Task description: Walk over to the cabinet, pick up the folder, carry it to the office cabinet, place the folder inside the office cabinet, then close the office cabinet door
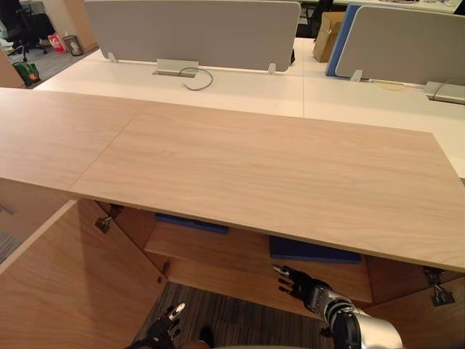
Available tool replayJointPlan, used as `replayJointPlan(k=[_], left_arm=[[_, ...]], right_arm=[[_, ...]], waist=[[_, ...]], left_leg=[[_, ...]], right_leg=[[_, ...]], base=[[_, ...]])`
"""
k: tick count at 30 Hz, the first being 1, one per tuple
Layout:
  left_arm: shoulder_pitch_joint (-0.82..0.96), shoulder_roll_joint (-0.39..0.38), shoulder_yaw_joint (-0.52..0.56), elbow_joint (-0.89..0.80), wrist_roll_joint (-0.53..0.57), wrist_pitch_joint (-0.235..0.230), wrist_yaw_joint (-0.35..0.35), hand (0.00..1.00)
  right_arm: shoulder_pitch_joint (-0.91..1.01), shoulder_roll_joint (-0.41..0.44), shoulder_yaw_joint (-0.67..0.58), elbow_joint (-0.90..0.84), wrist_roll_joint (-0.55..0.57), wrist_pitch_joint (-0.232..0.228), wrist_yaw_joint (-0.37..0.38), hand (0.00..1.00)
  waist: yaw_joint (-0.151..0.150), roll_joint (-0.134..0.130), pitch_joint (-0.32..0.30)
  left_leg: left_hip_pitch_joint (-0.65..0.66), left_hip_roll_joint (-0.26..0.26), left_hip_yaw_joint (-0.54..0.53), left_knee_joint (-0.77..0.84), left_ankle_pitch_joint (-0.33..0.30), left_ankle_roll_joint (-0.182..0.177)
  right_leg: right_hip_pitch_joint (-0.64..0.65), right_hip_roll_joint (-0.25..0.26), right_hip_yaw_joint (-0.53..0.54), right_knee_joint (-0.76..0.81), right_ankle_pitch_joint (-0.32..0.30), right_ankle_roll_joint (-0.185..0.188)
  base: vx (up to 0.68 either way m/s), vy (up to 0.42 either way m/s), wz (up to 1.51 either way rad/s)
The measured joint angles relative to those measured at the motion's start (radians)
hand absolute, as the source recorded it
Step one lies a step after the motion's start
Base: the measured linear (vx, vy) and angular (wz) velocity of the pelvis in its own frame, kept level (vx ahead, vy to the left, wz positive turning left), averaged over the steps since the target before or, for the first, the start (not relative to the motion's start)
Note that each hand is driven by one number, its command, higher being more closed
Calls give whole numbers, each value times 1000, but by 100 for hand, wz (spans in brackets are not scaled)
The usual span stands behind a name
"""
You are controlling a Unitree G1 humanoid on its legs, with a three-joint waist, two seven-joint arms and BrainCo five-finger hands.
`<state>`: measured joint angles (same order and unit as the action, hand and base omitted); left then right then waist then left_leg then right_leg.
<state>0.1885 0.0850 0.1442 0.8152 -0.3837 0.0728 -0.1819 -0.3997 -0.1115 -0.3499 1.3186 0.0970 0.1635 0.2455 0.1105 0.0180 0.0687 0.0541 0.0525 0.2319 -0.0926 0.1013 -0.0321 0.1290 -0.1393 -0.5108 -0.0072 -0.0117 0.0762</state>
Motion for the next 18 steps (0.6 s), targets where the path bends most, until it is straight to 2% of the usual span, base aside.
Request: replayJointPlan(k=[8,18], left_arm=[[-28,-1,7,42,5,-2,0,0],[-47,-2,9,82,35,-15,0,0]], right_arm=[[0,21,1,-3,43,-3,-3,0],[1,40,29,-3,44,-10,-24,0]], waist=[[-3,-1,-4],[-9,-1,-4]], left_leg=[[20,-2,1,0,1,2],[18,-2,1,-1,-3,0]], right_leg=[[30,6,0,-21,10,1],[31,9,0,-28,10,0]], base=[[0,0,0],[0,0,0]])
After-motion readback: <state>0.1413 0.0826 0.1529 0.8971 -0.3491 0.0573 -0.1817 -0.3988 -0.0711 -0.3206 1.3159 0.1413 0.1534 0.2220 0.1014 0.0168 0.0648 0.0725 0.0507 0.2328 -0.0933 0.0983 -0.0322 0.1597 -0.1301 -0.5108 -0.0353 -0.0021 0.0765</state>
